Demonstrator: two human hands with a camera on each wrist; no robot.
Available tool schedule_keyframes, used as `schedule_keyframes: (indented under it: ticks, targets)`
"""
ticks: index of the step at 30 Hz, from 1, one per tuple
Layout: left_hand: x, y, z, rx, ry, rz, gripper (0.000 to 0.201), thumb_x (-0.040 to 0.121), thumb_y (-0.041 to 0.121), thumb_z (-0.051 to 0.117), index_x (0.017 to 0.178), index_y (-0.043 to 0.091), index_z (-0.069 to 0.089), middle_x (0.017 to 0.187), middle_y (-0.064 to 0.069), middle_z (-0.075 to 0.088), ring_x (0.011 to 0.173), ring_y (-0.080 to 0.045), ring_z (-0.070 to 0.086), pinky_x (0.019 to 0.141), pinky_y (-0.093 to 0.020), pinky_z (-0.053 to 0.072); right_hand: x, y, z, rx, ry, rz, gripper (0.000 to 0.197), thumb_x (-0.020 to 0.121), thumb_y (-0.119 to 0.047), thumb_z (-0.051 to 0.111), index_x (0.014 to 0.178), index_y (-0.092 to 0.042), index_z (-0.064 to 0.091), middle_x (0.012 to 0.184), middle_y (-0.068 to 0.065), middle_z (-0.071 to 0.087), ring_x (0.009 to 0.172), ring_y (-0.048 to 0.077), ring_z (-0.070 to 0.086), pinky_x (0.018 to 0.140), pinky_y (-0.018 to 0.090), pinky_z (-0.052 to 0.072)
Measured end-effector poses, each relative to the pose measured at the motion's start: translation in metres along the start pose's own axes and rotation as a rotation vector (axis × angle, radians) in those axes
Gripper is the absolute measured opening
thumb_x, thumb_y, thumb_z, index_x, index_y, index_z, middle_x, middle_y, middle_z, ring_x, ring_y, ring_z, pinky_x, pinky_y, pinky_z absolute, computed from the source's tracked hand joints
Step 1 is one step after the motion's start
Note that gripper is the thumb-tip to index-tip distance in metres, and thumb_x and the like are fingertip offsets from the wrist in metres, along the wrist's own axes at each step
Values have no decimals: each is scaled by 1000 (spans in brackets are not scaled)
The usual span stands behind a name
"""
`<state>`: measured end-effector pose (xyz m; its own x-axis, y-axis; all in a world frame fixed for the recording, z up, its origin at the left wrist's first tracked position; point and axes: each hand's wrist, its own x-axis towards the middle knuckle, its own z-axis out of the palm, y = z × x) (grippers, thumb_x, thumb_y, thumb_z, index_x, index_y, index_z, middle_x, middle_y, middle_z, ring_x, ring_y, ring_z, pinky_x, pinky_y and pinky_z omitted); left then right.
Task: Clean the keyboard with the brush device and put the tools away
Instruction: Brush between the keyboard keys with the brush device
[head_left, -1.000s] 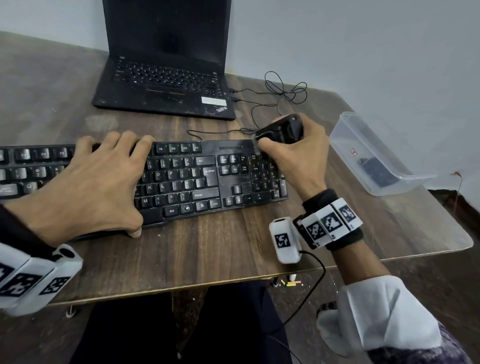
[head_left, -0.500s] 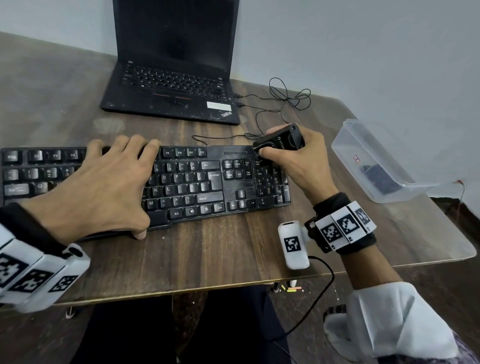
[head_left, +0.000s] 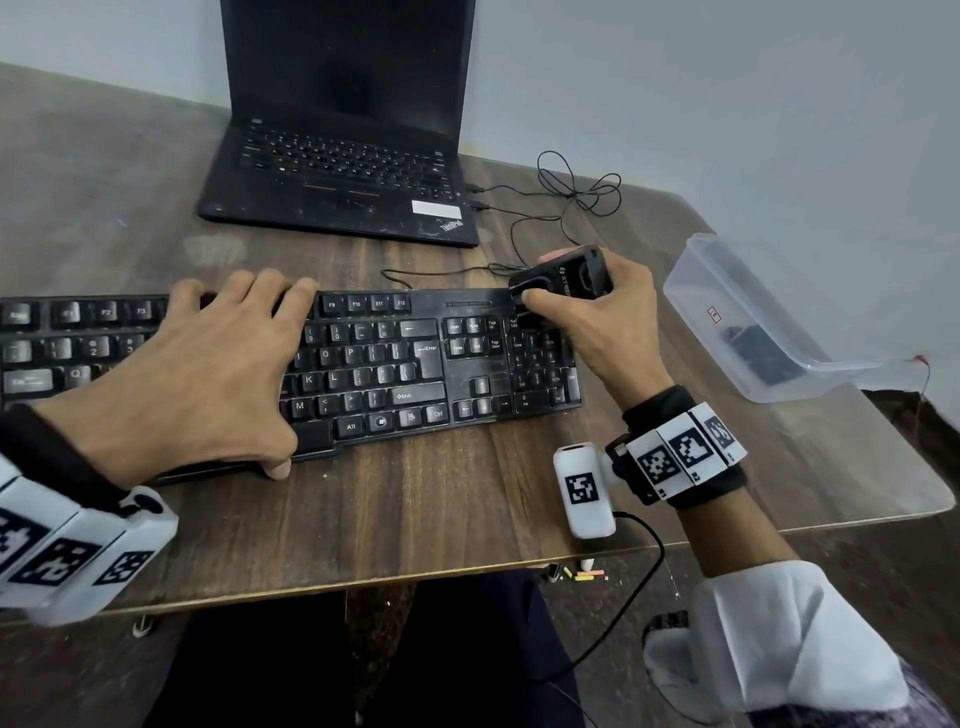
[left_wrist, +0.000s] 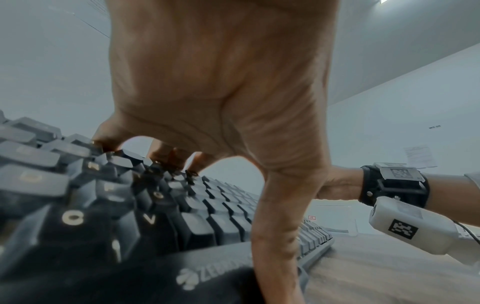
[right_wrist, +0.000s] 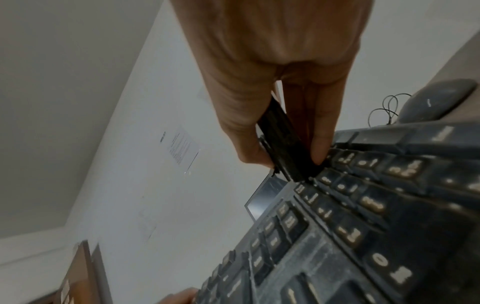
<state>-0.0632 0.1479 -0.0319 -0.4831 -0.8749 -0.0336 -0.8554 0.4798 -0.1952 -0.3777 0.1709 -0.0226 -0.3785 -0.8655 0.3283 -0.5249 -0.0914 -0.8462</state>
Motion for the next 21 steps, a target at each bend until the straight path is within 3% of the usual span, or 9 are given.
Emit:
schedule_keyframes:
  ticks: [6,9,13,15,17,18,19,20,21]
  targets:
    - [-1,0,1,-1,31,-4,160,10,72,75,148,4,30,123,-8,50,113,-31,50,95,-59,42,-6,9,-34,574,6,391,28,89,0,76,116,1,72,104,15,81,97,27,80,79,33,65]
    - [0,0,0,0,17,-5,161,10,72,76,149,6,29,123,-7,49,114,-30,49,96,-57,42,-16,22,-64,669,78,514,10,94,-1,70,103,-5,71,95,11,80,90,21,79,77,30,65]
    - [1,0,-2,-7,-16,-2,161,11,73,76,150,9,25,124,-5,47,116,-28,47,97,-55,41,-44,35,-98,794,175,627,8,99,-7,63,95,-11,69,86,6,79,81,16,79,72,27,65]
    - [1,0,-2,-6,-30,2,163,12,74,76,152,9,23,126,-4,45,118,-27,46,99,-55,40,-69,42,-120,894,207,637,7,88,-10,76,91,-14,71,92,3,79,88,14,79,74,26,65]
    - [0,0,-4,-8,-45,4,164,15,74,77,154,9,19,129,-3,43,122,-26,44,103,-54,39,-102,42,-141,954,187,614,50,52,-14,100,96,-17,75,111,1,78,108,14,77,78,27,64]
    - [0,0,-6,-7,-57,1,164,16,74,78,154,9,18,130,-3,41,123,-25,43,104,-54,38,-118,49,-155,965,197,625,64,42,-16,103,100,-17,76,120,1,77,117,15,74,79,27,64]
    - [0,1,-8,-12,-62,3,164,17,73,79,155,9,16,130,-2,40,123,-25,42,105,-53,38,-135,60,-170,997,205,630,62,45,-17,99,103,-16,77,129,2,75,125,16,70,82,28,64]
    - [0,2,-10,-21,-65,6,164,18,73,80,155,9,15,131,-2,40,124,-24,41,105,-52,37,-155,68,-181,1069,157,573,51,63,-19,89,112,-10,77,140,5,70,137,17,60,92,30,62]
    - [-1,3,-10,-32,-72,9,163,19,72,82,155,10,14,131,-2,39,125,-24,40,106,-52,36,-174,68,-178,1055,108,539,45,89,-22,68,129,-2,71,156,11,56,152,18,39,113,36,50]
